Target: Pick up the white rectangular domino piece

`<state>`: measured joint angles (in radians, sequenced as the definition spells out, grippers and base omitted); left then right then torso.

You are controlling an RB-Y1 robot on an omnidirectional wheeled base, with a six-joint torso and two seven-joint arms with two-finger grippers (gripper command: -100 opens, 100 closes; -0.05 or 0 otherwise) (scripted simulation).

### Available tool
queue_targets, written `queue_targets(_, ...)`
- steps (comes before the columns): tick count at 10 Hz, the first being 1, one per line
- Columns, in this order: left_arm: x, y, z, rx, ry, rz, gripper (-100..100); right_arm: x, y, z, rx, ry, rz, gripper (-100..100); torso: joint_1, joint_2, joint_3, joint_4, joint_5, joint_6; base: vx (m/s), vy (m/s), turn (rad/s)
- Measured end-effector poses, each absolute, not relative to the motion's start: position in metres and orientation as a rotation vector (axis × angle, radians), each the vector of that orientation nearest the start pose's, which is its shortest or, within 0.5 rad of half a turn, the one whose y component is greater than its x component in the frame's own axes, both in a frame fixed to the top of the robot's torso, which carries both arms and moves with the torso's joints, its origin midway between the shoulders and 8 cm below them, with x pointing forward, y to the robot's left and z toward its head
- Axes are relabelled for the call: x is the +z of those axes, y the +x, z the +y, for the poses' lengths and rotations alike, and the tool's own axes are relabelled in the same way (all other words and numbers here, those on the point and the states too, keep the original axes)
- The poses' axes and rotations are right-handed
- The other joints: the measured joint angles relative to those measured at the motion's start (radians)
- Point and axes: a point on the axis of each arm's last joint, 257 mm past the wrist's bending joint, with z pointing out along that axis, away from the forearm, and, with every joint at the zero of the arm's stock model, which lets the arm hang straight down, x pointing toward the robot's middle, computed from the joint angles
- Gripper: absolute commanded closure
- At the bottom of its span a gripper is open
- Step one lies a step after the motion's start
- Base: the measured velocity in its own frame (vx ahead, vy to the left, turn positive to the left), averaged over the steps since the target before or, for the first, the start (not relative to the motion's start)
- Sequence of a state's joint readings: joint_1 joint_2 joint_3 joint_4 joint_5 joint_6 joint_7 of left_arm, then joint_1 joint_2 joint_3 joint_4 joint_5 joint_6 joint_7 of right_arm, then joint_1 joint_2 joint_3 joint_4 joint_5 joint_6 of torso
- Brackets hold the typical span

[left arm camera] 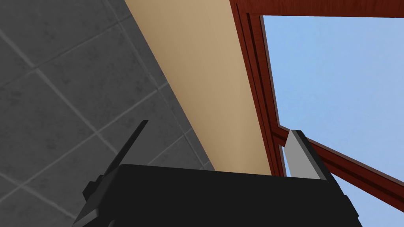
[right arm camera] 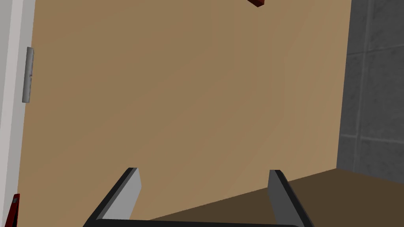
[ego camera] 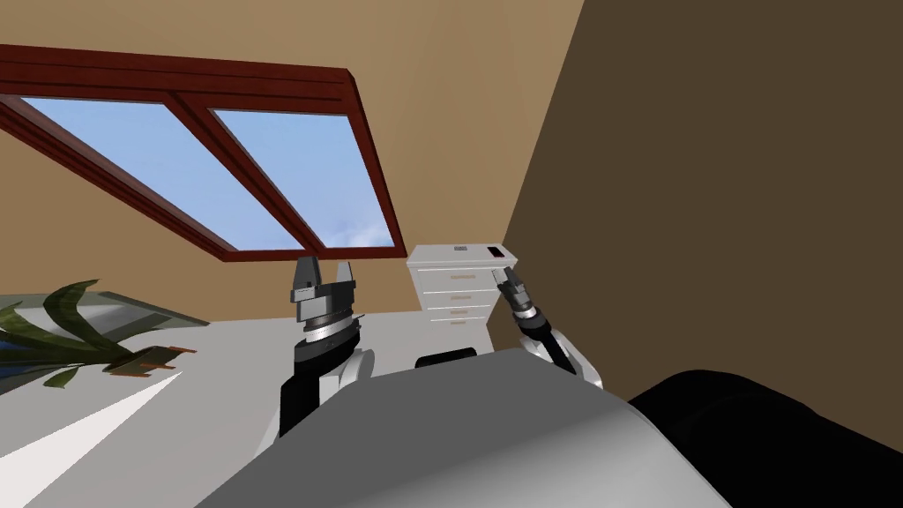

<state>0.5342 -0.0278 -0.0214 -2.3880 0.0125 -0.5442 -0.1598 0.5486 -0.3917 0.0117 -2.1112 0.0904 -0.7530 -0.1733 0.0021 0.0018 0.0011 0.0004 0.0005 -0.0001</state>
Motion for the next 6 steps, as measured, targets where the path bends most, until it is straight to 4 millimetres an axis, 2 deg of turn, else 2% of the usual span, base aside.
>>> queue_targets(6,0.069,0.310,0.275,-1.190,-0.537,0.531,0,-0.079,0.320,-0.236,1.421,0.232,1.182,-100,0.000,0.001,0.000,0.000,0.000,0.000,-0.041,0.031,-0.049)
